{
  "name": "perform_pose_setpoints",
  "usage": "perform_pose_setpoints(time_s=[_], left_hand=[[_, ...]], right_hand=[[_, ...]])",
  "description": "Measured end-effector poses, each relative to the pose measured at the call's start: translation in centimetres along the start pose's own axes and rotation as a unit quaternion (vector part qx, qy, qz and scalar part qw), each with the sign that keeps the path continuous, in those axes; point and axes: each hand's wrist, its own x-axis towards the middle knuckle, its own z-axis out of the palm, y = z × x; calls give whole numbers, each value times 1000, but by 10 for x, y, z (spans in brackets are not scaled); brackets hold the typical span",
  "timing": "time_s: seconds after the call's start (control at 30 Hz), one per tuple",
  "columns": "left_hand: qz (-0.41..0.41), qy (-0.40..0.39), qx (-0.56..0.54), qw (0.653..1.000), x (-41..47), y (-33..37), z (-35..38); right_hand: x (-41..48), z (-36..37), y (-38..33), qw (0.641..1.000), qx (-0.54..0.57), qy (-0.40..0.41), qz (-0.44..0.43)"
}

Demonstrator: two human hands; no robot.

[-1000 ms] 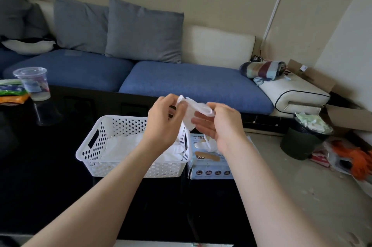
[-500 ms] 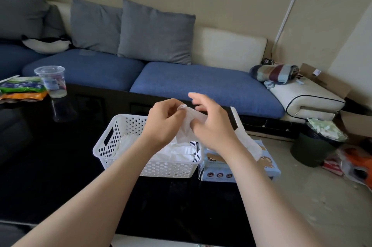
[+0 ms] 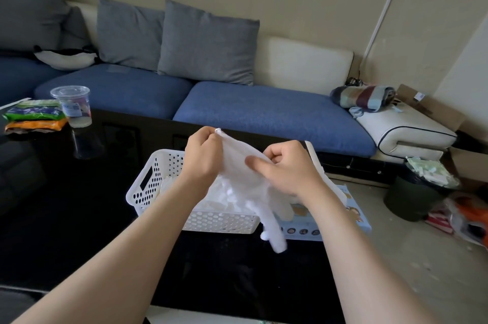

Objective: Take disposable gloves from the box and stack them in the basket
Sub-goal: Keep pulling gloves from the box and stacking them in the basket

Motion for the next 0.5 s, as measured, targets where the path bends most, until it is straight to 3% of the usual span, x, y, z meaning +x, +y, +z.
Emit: perform_pose_setpoints(time_s=[0.17, 0.27, 0.37, 0.5], left_hand=[[-12, 8, 18, 1000, 0, 2, -1], [-51, -27, 27, 998, -1, 4, -4], [-130, -91, 23, 987, 0, 3, -11], [-182, -145, 91, 968, 4, -9, -17]], right_hand=[[0, -8, 1, 973, 210, -69, 70], [6, -11, 11, 945, 272, -100, 151], [14, -7, 22, 951, 226, -81, 196], [18, 9, 35, 991, 28, -17, 130]])
